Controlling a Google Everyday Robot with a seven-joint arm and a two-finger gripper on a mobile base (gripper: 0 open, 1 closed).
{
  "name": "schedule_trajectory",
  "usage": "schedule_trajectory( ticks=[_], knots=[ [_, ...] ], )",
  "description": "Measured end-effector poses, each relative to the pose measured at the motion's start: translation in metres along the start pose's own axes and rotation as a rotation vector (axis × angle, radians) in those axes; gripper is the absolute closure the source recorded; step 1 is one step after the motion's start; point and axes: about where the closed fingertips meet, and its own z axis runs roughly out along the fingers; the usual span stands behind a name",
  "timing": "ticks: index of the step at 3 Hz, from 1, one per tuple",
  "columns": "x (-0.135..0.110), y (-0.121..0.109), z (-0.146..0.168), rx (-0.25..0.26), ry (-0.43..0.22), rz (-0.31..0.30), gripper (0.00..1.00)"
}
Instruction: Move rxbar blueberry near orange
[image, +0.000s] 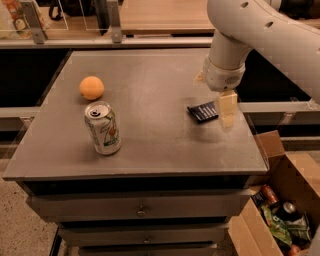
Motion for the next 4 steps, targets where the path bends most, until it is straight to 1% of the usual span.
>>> schedule_trajectory(
  ticks=[1, 2, 4],
  knots=[
    [0.004, -0.001, 0.013, -0.016, -0.013, 0.016, 0.18],
    [0.007, 0.000, 0.023, -0.035, -0.017, 0.024, 0.41],
    [0.007, -0.001, 0.014, -0.035, -0.017, 0.025, 0.87]
  ],
)
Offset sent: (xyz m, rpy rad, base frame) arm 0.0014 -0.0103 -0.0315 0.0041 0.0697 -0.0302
